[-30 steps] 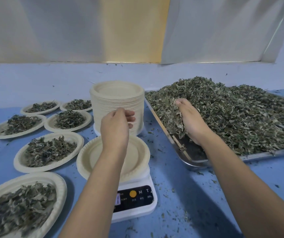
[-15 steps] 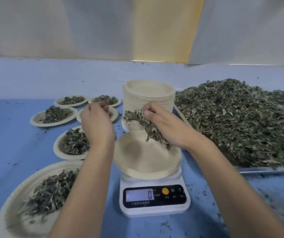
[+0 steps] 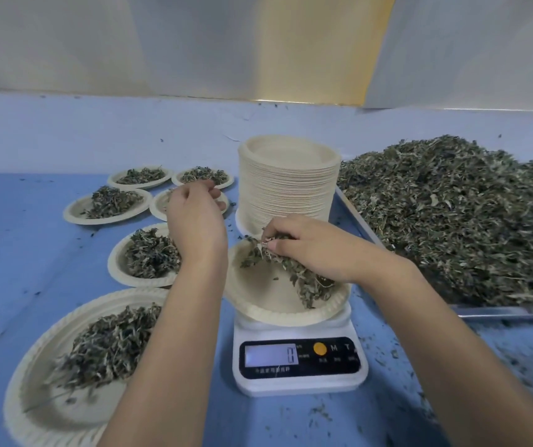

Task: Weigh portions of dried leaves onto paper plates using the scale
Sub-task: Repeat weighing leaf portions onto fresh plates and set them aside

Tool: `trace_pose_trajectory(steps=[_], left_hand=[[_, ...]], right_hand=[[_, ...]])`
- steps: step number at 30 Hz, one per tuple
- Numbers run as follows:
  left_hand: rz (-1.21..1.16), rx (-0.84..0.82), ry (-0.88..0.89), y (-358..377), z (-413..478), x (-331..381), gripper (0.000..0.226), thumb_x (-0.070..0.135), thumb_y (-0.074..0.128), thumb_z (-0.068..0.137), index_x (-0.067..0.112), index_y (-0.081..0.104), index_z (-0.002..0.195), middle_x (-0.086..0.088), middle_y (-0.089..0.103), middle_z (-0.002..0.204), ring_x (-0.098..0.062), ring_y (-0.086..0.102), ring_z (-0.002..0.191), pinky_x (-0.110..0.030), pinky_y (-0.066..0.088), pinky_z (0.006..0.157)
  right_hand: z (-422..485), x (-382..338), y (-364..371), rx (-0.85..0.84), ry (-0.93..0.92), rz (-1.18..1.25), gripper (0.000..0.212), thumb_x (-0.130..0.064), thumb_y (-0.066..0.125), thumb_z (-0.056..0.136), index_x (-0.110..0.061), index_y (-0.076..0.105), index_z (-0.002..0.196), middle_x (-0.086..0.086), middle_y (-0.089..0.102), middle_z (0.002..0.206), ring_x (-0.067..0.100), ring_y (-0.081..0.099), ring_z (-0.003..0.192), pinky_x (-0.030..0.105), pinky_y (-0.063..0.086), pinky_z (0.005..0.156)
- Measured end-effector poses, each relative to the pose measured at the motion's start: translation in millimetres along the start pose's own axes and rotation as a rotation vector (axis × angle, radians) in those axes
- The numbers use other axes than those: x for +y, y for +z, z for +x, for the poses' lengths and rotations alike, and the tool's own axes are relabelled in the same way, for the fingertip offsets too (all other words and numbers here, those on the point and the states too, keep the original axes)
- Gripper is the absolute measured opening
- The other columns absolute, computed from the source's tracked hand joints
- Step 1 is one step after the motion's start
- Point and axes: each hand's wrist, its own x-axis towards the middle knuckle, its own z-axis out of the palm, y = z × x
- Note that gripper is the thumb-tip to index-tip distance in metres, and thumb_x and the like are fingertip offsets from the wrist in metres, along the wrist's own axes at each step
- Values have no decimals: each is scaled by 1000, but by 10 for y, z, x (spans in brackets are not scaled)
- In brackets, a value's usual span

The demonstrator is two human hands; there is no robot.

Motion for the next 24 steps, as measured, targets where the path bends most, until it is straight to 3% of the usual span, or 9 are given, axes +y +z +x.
trace_pose_trajectory(steps=[5, 11, 17, 21, 24], left_hand=[[5, -3, 4, -6, -14, -13, 24, 10, 40, 92, 21, 58, 80, 5, 63, 81, -8, 55, 58, -17, 36, 52], [3, -17, -14, -20, -17, -16, 23, 10, 42, 91, 21, 59, 80, 5, 62, 79, -7, 56, 55, -18, 37, 53], [34, -41, -13, -22, -17, -37, 24, 11, 43, 89, 22, 61, 78, 5, 65, 82, -10, 60, 63, -21, 38, 57], [36, -56, -16, -7, -16, -46, 25, 9, 42, 90, 20, 60, 78, 3, 66, 83, -10, 59, 61, -21, 37, 56], [30, -73, -18, 0, -21, -51, 24, 9, 43, 90, 19, 61, 78, 0, 66, 84, -12, 58, 62, -20, 36, 53]], right_hand=[[-39, -31, -33, 39, 9, 8, 24, -40, 46, 97, -38, 66, 110, -5, 52, 107, 13, 49, 107, 32, 37, 95], [-81, -63, -48, 131, -22, 103, 20, -36, 53, 95, -31, 71, 103, -9, 46, 99, 8, 49, 99, 25, 38, 87], [-86, -56, -11, 221, -73, 160, 17, -36, 54, 94, -36, 71, 96, -9, 45, 99, 2, 46, 96, 20, 36, 87], [-64, -37, -9, 267, -97, 160, 14, -38, 53, 94, -45, 58, 84, -13, 47, 97, -3, 46, 91, 19, 37, 81], [-49, -23, 0, 323, -133, 161, 10, -42, 56, 91, -42, 54, 81, -11, 50, 95, -3, 47, 88, 19, 35, 76]])
